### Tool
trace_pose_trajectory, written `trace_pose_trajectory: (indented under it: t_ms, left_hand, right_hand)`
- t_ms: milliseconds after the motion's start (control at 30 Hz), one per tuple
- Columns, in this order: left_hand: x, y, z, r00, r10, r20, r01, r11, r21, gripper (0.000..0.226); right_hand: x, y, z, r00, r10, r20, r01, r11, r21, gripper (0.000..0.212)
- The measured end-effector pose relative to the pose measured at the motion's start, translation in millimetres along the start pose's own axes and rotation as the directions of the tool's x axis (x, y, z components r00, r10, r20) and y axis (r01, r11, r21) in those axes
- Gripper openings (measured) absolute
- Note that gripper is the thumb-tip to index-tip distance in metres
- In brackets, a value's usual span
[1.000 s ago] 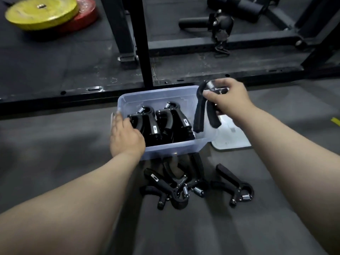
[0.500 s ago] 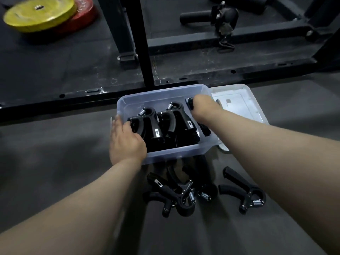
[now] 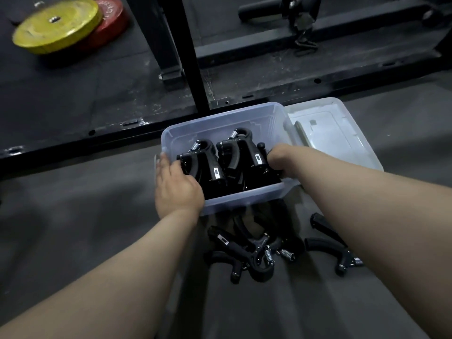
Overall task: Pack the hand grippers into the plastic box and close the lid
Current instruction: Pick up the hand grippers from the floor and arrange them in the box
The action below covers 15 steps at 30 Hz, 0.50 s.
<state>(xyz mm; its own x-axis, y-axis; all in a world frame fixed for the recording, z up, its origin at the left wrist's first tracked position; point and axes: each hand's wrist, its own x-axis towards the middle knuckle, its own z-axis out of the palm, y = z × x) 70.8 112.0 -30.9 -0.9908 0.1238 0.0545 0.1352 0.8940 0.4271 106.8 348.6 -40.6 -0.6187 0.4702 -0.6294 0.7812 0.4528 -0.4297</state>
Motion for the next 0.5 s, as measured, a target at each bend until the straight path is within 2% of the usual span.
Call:
trace_pose_trajectory:
  t_ms: [33, 100, 167, 267, 367, 500]
  left_hand:
    - [0, 0, 1, 1.0, 0.001, -0.001, -0.001, 1.0, 0.001, 0.045]
    - [0, -2, 1, 1.0, 0.001, -0.003, -0.001, 1.0, 0.006, 0.044]
    - [0, -3, 2, 1.0, 0.004, -0.007, -0.004, 1.0, 0.008, 0.044]
    - [0, -2, 3, 1.0, 0.001, -0.008, -0.001, 1.0, 0.009, 0.044]
    - [1, -2, 3, 1.0, -0.005, -0.01, 0.005, 1.0, 0.008, 0.045]
    - [0, -2, 3, 1.0, -0.006, -0.007, 0.006, 1.0, 0.009, 0.045]
  right_hand:
    - [-1, 1, 0, 1.0, -0.002, 0.01, 0.002, 0.999, 0.039, 0.009]
    - [-2, 3, 1, 0.999, -0.005, 0.04, 0.002, 0.997, 0.077, 0.021]
    - [1, 5, 2, 0.998, 0.009, 0.059, -0.017, 0.991, 0.132, 0.011]
    - [5, 9, 4, 0.991, 0.032, 0.132, -0.065, 0.964, 0.256, 0.026]
    - [-7, 4, 1, 0.979, 0.021, 0.202, -0.08, 0.954, 0.29, 0.019]
    - [-2, 7, 9, 0.994, 0.017, 0.106, -0.048, 0.953, 0.3, 0.015]
